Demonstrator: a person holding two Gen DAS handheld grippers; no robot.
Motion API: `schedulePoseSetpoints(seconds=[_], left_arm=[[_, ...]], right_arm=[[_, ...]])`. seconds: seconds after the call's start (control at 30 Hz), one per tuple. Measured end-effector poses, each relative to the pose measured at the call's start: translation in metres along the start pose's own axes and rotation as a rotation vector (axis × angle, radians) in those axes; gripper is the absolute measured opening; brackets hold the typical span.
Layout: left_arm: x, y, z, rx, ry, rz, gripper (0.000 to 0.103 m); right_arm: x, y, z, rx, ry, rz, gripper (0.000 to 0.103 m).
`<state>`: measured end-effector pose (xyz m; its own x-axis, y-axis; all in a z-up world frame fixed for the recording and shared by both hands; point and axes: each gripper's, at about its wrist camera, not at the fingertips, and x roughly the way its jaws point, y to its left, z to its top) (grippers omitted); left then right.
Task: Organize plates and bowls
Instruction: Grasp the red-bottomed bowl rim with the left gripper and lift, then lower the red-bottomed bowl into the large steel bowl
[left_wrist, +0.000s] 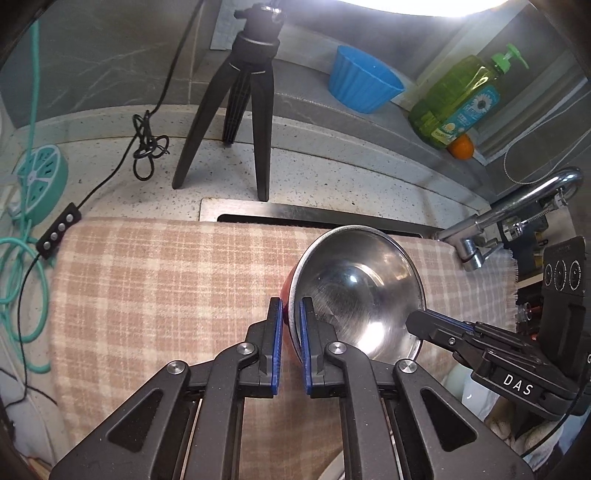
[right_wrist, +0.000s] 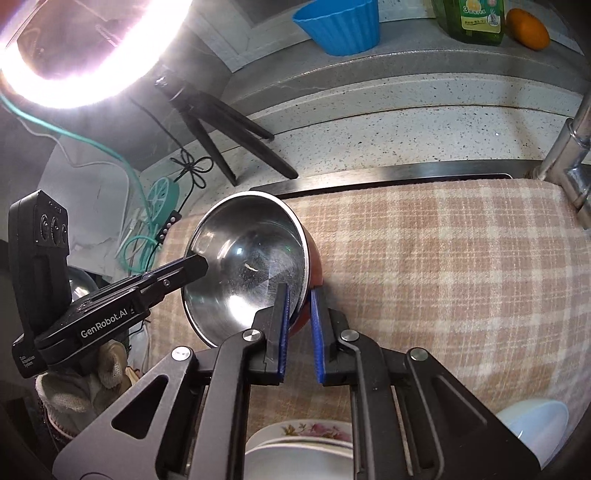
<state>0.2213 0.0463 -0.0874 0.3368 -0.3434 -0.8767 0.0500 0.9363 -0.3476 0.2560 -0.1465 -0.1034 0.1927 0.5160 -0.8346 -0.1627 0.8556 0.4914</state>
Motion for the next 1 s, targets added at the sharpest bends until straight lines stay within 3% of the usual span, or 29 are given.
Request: schedulePoseSetpoints(seconds=[0.53,1.0], left_arm=[[-0.068,-0.008,-0.061,0.015,-0.093,-0.006,0.008],[-0.105,0.021,-0.116,-0.061,-0.121,-0.007,0.007]], right_arm=[[-0.043,0.044,-0.057,-0.096,-0.023,0.04,0.011],[-0.045,0.083,-0.103,-0.165,0.013,0.095,0.011]])
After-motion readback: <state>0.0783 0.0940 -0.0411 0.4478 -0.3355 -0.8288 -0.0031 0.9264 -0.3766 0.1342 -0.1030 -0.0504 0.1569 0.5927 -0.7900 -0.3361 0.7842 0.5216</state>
